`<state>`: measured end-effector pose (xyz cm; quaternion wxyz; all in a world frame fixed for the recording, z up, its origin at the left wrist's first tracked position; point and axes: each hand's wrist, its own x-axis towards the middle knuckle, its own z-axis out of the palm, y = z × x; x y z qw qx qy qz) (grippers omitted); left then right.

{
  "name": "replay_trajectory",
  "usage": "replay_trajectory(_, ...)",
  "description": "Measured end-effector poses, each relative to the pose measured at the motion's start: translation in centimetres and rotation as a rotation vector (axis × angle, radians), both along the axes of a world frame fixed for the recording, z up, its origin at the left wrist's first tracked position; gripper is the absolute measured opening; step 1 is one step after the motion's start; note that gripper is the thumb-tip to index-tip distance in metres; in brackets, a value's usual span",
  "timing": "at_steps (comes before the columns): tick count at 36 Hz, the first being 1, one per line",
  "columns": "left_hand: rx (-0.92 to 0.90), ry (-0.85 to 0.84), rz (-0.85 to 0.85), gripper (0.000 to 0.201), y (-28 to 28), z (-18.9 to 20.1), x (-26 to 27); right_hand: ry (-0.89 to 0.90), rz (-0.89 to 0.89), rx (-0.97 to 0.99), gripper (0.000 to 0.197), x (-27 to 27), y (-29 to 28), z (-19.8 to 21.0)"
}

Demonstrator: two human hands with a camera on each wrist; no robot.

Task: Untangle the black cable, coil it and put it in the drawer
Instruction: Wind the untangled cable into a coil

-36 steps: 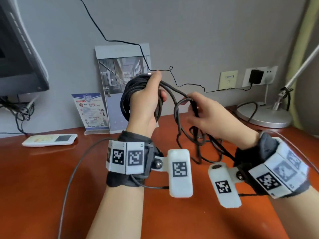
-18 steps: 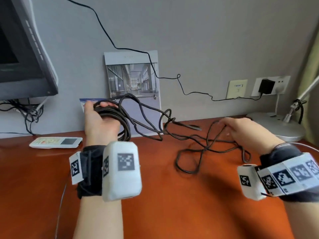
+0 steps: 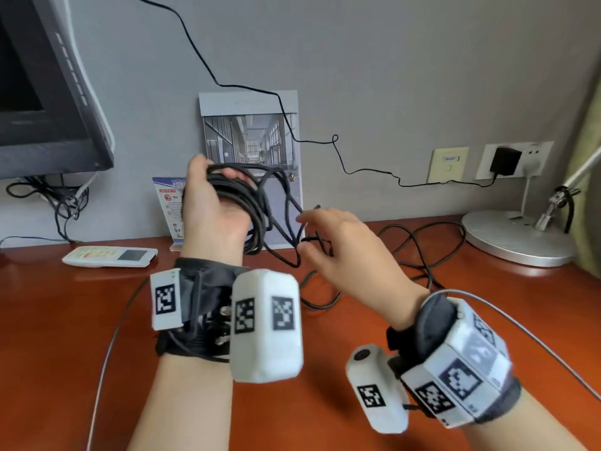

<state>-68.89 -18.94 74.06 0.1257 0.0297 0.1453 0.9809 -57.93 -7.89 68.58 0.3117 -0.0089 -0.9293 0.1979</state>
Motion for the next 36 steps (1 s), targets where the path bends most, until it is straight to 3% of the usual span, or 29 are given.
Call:
replay_trajectory(4,-0.126,0.033,-0.056,0.032,2.0,0.2,2.4,0.041,0.002,-0.021,0.042,-0.2,-0.2,-0.2)
replay_trajectory(7,-0.267,0.084,-0.058,0.031,3.0,0.0,3.4,0.060,0.034,-0.061,0.018,0.3,-0.1,0.2)
replay_trajectory(8,-0.311,0.102,-0.063,0.030,3.1,-0.1,3.7,0.072,0.066,-0.117,0.015,0.5,0.0,0.2)
replay_trajectory(11,-0.473,0.168,-0.073,0.028,3.3,-0.2,4.1,0.080,0.122,-0.413,0.033,0.8,0.1,0.6)
replay_trajectory(15,-0.692,0.281,-0.024,0.030,3.7,-0.5,4.9,0.106,0.049,-0.728,0.030,1.1,0.0,1.6)
replay_trajectory(22,-0.736,0.299,0.114,0.034,4.1,-0.7,5.2,0.192,0.123,-1.159,0.022,2.4,2.0,3.8)
replay_trajectory(30,-0.598,0.240,0.004,0.022,2.6,-0.9,2.5,0.140,0.039,-1.158,0.029,3.4,5.8,4.1)
replay_trajectory(36,-0.602,0.239,0.043,0.030,2.0,-1.0,1.8,0.184,-0.030,-1.058,0.024,3.7,6.2,4.1)
